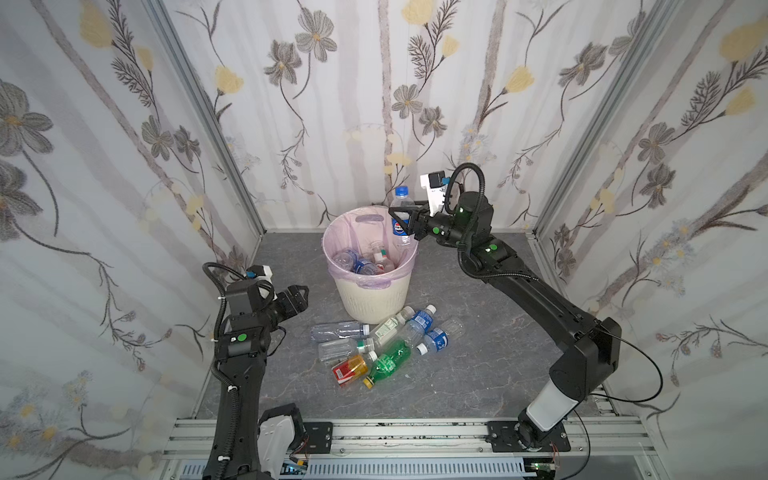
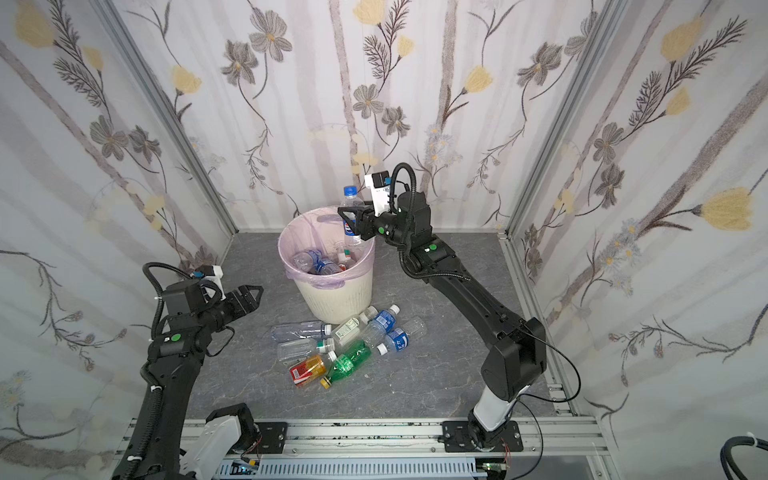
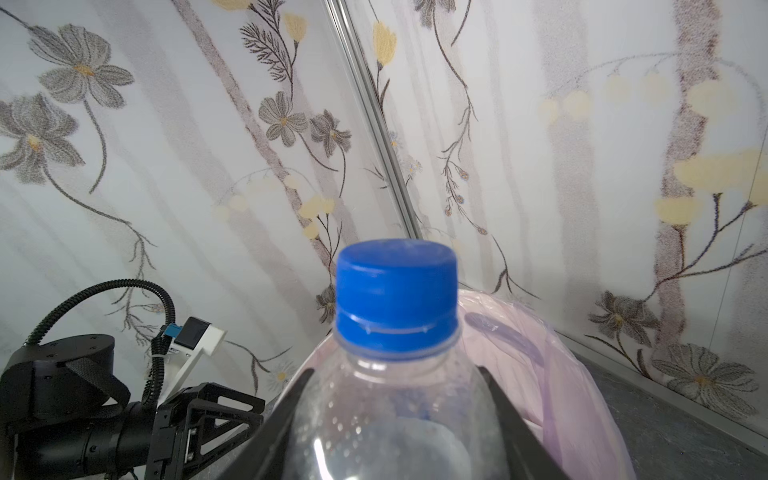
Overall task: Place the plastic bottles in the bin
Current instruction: 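Lift the blue-capped bottle with the right gripper and carry it over the bin, then open the right gripper to drop the blue-capped bottle into the bin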
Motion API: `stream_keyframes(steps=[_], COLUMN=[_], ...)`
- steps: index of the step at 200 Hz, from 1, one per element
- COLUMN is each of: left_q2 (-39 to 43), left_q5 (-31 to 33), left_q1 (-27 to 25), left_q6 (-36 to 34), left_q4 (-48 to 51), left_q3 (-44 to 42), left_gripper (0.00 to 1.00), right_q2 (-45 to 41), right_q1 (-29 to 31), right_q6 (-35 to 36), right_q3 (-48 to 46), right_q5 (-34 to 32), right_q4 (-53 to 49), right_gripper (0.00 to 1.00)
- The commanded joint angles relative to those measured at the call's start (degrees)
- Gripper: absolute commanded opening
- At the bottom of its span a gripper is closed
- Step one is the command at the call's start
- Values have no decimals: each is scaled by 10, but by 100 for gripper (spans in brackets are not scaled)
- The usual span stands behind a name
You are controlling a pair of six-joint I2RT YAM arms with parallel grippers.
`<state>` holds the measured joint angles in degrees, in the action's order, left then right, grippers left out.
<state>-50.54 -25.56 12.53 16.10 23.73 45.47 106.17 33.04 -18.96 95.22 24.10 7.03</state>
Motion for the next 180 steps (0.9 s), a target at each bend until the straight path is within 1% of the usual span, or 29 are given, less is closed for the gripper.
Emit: stream_keyframes(steps=[1, 56, 124, 180], left_q2=[-1, -3, -4, 4], left_q5=[-3, -2, 1, 2], left_q1=[0, 0, 0, 0], left_q6=[-1, 2, 4, 17], left_q4=[-18, -18, -18, -20], left_q3=[-2, -3, -4, -9], left_gripper=[83, 82, 81, 81], right_q2=[16, 32, 31, 20], right_q1=[1, 2, 1, 1], right_q6=[5, 2, 5, 9], right_q3=[11, 18, 17, 7], right_q5=[4, 11, -1, -4], right_q4=[-9, -15, -28, -35], right_gripper=[50, 51, 66, 70])
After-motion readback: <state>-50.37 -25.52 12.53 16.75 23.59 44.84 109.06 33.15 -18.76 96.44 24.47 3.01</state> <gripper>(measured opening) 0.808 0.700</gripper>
